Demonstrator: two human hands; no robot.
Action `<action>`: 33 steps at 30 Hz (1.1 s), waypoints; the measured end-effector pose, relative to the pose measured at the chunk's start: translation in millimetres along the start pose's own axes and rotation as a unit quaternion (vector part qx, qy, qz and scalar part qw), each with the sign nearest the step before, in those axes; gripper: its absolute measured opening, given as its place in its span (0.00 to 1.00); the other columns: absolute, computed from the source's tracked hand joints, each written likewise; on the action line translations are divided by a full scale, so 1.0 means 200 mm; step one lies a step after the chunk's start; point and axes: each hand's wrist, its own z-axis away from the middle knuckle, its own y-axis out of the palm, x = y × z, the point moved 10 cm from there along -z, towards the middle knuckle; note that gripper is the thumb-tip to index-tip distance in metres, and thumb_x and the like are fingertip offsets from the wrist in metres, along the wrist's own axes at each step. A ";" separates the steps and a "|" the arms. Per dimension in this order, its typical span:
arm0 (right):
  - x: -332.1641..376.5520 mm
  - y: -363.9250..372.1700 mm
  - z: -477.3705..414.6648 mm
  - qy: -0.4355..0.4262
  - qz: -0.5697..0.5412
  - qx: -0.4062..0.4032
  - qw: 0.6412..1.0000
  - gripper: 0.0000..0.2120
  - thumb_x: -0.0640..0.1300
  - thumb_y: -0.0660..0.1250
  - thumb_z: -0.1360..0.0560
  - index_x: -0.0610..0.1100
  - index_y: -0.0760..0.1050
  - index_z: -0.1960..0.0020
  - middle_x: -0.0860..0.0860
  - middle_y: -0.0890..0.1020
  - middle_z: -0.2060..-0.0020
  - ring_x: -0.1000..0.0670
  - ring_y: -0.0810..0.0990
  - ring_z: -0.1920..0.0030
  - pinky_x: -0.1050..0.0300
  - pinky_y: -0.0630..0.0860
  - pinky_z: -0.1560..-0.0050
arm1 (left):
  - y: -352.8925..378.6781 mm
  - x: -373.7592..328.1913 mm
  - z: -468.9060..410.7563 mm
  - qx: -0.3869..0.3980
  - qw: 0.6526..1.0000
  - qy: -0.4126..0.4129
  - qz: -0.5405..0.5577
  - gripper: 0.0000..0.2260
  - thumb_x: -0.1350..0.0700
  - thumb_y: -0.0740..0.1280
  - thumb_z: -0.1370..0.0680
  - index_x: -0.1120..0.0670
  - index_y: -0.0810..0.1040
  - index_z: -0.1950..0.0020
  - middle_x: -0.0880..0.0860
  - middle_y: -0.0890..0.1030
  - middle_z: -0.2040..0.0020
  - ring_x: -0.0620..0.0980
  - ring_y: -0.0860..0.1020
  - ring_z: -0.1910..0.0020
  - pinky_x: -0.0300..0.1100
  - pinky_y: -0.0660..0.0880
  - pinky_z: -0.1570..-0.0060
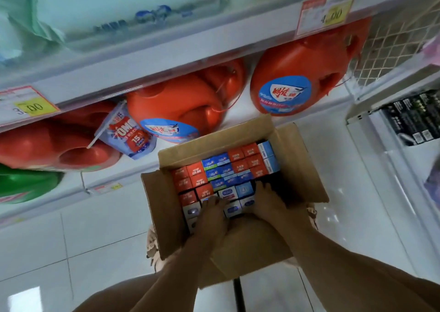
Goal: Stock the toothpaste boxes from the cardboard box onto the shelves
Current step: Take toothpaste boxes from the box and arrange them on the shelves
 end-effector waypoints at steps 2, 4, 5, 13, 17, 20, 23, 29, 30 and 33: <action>-0.01 0.02 -0.04 0.007 -0.017 0.017 1.000 0.46 0.54 0.73 0.30 0.45 0.49 0.24 0.42 0.58 0.28 0.41 0.65 0.31 0.47 0.67 0.33 | 0.01 -0.01 -0.02 -0.001 1.000 0.020 -0.018 0.25 0.60 0.64 0.23 0.50 0.65 0.26 0.54 0.64 0.28 0.53 0.62 0.29 0.39 0.61 0.32; -0.02 0.04 -0.06 0.011 -0.026 0.030 0.999 0.49 0.54 0.75 0.32 0.45 0.48 0.24 0.42 0.57 0.28 0.41 0.64 0.30 0.47 0.67 0.32 | 0.04 0.00 -0.04 0.024 0.999 0.008 -0.025 0.28 0.59 0.65 0.23 0.48 0.61 0.25 0.53 0.62 0.28 0.52 0.59 0.28 0.41 0.60 0.31; -0.02 0.05 -0.06 0.013 -0.018 0.033 0.999 0.49 0.54 0.75 0.33 0.44 0.48 0.24 0.41 0.56 0.28 0.41 0.64 0.30 0.47 0.67 0.33 | 0.06 -0.01 -0.07 0.021 0.998 0.028 -0.043 0.28 0.57 0.64 0.22 0.48 0.60 0.24 0.53 0.61 0.28 0.53 0.58 0.28 0.41 0.61 0.31; -0.07 -0.03 -0.03 0.084 0.071 -0.048 0.993 0.44 0.55 0.71 0.29 0.41 0.49 0.26 0.39 0.54 0.28 0.38 0.60 0.29 0.45 0.66 0.34 | 0.10 -0.06 -0.09 0.032 0.995 0.030 -0.089 0.27 0.53 0.62 0.21 0.48 0.58 0.23 0.53 0.60 0.27 0.53 0.56 0.28 0.45 0.62 0.31; -0.12 -0.06 -0.04 0.117 0.052 -0.055 0.990 0.45 0.55 0.71 0.29 0.40 0.48 0.25 0.38 0.55 0.28 0.38 0.60 0.29 0.44 0.64 0.32 | 0.10 0.00 -0.03 0.031 0.999 -0.023 -0.009 0.26 0.57 0.61 0.21 0.49 0.60 0.24 0.52 0.59 0.25 0.52 0.57 0.27 0.43 0.58 0.29; -0.13 -0.07 -0.05 0.117 0.056 -0.025 0.991 0.47 0.55 0.73 0.32 0.42 0.48 0.25 0.37 0.55 0.29 0.38 0.60 0.29 0.44 0.65 0.33 | 0.11 0.05 0.02 0.044 0.994 -0.070 0.068 0.23 0.59 0.62 0.21 0.52 0.64 0.26 0.53 0.64 0.28 0.52 0.64 0.29 0.45 0.61 0.28; -0.10 -0.12 0.01 0.099 0.068 -0.034 0.992 0.48 0.56 0.75 0.34 0.44 0.50 0.26 0.38 0.56 0.30 0.38 0.62 0.30 0.44 0.67 0.35 | 0.11 0.07 0.08 0.063 0.981 -0.116 0.142 0.17 0.60 0.62 0.21 0.55 0.72 0.32 0.53 0.71 0.32 0.52 0.70 0.33 0.45 0.66 0.32; 0.07 -0.31 0.36 0.052 0.096 -0.092 0.990 0.46 0.61 0.73 0.34 0.49 0.50 0.27 0.40 0.56 0.30 0.39 0.60 0.31 0.41 0.67 0.36 | 0.01 0.01 0.24 0.071 0.900 -0.278 0.329 0.13 0.57 0.63 0.21 0.57 0.74 0.36 0.56 0.76 0.37 0.54 0.73 0.38 0.44 0.68 0.36; 0.10 -0.34 0.45 0.050 0.084 -0.098 0.990 0.46 0.61 0.72 0.33 0.49 0.50 0.27 0.40 0.55 0.29 0.39 0.59 0.30 0.39 0.65 0.35 | -0.01 -0.02 0.26 0.054 0.871 -0.300 0.386 0.12 0.56 0.65 0.22 0.56 0.75 0.39 0.57 0.77 0.38 0.55 0.74 0.40 0.46 0.69 0.36; 0.16 -0.44 0.72 0.025 0.035 -0.137 0.990 0.46 0.63 0.71 0.34 0.49 0.51 0.27 0.41 0.56 0.30 0.40 0.59 0.31 0.43 0.65 0.34 | -0.03 -0.21 0.38 0.031 0.706 -0.339 0.621 0.03 0.56 0.68 0.23 0.55 0.76 0.52 0.58 0.80 0.49 0.55 0.77 0.50 0.48 0.74 0.48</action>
